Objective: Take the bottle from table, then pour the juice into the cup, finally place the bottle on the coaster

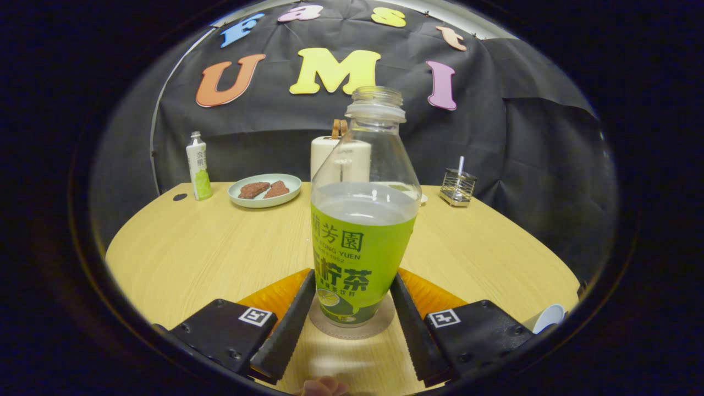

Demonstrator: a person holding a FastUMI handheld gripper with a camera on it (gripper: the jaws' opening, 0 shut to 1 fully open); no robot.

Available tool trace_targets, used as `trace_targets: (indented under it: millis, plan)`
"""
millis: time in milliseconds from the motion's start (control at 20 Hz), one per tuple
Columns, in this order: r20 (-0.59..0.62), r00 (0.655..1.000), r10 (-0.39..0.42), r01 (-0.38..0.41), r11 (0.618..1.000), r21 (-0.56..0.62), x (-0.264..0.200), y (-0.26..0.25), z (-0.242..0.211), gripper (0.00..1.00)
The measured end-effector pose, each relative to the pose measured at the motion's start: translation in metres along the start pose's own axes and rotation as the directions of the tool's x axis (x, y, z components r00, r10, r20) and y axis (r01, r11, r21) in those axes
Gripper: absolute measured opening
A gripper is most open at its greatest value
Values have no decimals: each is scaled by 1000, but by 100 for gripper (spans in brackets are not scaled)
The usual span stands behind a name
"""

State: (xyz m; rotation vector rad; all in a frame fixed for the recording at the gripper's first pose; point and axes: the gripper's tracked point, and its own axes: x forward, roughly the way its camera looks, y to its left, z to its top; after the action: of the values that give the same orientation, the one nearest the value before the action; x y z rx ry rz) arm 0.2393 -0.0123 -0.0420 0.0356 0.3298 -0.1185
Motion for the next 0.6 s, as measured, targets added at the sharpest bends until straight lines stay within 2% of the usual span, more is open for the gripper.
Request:
trace_targets:
  millis: [50,150,450,600]
  plan:
    - [4,1000,10,-10,1000,-5,-3,3,1,88]
    - [15,1000,13,-13,1000,-11,-9,3,1,95]
    - [72,997,31,-32,999,12,-35,0,6,100]
    - [107,994,24,-23,1000,-10,-64,-7,2,100]
